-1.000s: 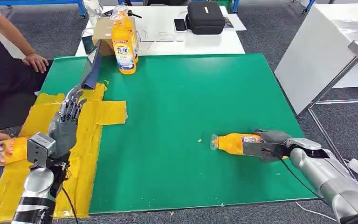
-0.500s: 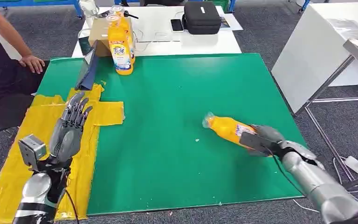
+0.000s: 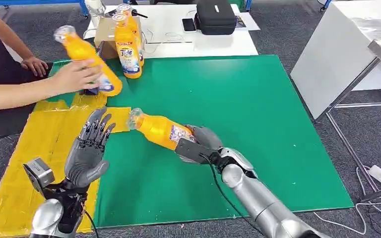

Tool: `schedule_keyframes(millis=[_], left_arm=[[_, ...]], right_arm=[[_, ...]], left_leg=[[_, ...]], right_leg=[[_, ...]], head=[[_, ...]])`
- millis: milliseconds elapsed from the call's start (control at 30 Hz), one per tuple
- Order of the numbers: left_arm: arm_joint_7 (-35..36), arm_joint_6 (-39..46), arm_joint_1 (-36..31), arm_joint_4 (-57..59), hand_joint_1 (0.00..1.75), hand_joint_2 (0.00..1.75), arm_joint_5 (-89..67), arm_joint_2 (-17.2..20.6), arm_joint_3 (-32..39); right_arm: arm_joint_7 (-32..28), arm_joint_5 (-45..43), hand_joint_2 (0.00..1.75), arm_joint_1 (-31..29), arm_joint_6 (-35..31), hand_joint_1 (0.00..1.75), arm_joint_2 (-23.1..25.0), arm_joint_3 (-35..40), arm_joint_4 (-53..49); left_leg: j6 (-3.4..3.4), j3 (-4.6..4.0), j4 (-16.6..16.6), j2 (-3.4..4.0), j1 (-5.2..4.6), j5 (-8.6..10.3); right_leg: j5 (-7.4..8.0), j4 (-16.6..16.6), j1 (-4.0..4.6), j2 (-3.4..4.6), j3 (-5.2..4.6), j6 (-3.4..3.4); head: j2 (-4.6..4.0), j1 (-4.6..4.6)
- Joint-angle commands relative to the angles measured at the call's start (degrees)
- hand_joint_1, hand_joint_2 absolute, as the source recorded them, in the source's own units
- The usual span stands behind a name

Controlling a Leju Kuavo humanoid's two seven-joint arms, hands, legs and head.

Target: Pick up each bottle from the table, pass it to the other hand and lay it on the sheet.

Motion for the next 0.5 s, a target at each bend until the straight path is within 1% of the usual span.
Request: schedule_keyframes(millis=[33, 100, 133, 167, 267, 300, 333, 367, 500], left_arm=[[-0.29, 1.98, -0.48, 0.32, 0.0, 1.75, -1.87, -0.26, -4.33], [-0.29, 1.96, -0.46, 0.34, 0.0, 1.75, -1.86, -0.18, -4.27], [-0.28, 1.94, -0.47, 0.34, 0.0, 1.75, -1.86, -0.05, -4.16], [-0.28, 1.93, -0.46, 0.33, 0.0, 1.75, -1.86, -0.05, -4.16], [-0.28, 1.86, -0.44, 0.29, 0.0, 1.75, -1.85, -0.06, -4.13], [-0.3, 1.73, -0.47, 0.47, 0.0, 1.75, -1.8, -0.08, -3.96], [-0.4, 1.98, -0.52, 0.68, 0.0, 1.75, -1.84, -0.31, -3.61], [-0.43, 2.08, -0.63, 0.93, 0.0, 1.75, -1.95, -0.37, -3.51], [-0.64, 2.49, -0.6, 1.61, 0.0, 1.75, -2.3, -0.73, -2.93]], right_arm=[[-1.4, -1.16, 1.75, -1.9, -0.4, 1.75, 9.26, 6.76, 6.17], [-1.39, -1.19, 1.75, -1.77, -0.44, 1.75, 9.48, 6.87, 6.12], [-1.39, -1.21, 1.75, -1.72, -0.45, 1.75, 9.35, 6.89, 6.06], [-1.39, -1.21, 1.75, -1.73, -0.45, 1.75, 9.26, 6.88, 6.07], [-1.41, -1.31, 1.75, -1.8, -0.48, 1.75, 8.86, 6.84, 5.86], [-1.71, -1.67, 1.75, -1.46, -0.17, 1.75, 9.14, 7.25, 5.58], [-1.82, -1.84, 1.75, -1.26, -0.04, 1.75, 9.35, 7.73, 5.51], [-1.88, -2.04, 1.75, -0.95, -0.07, 1.75, 9.56, 8.01, 5.4], [-2.29, -2.88, 1.75, 0.33, -0.68, 1.75, 9.75, 8.59, 4.39]], left_leg=[[-0.11, 0.26, -0.03, 0.15, 0.02, -0.12], [-0.07, 0.07, -0.02, 0.01, 0.0, -0.03], [-0.1, 0.22, -0.06, -0.08, -0.03, -0.06], [-0.06, 0.1, -0.03, -0.13, -0.02, -0.02], [-0.06, 0.18, -0.05, -0.1, -0.03, -0.06], [-0.04, 0.06, -0.02, -0.1, -0.01, -0.04], [-0.07, 0.17, -0.02, -0.1, -0.01, -0.08], [-0.05, 0.07, -0.01, -0.1, -0.01, -0.04], [-0.06, 0.11, -0.06, -0.13, -0.05, -0.04]], right_leg=[[-0.08, 0.06, 0.0, 0.38, 0.13, -0.21], [-0.02, 0.01, 0.01, 0.11, -0.01, -0.1], [-0.1, 0.04, -0.03, 0.12, 0.12, -0.18], [-0.05, 0.02, -0.01, 0.02, 0.03, -0.12], [-0.07, 0.05, -0.04, 0.09, 0.11, -0.15], [-0.04, 0.03, -0.02, 0.03, 0.03, -0.11], [-0.09, 0.07, -0.04, 0.1, 0.12, -0.16], [-0.04, 0.04, -0.02, 0.04, 0.04, -0.12], [-0.06, 0.02, -0.05, 0.02, 0.09, -0.14]], head=[[0.0, -0.04], [0.0, -0.02], [0.0, -0.04], [0.0, -0.04], [0.0, -0.04], [0.0, -0.02], [0.0, 0.0], [0.0, -0.02], [0.0, 0.0]])
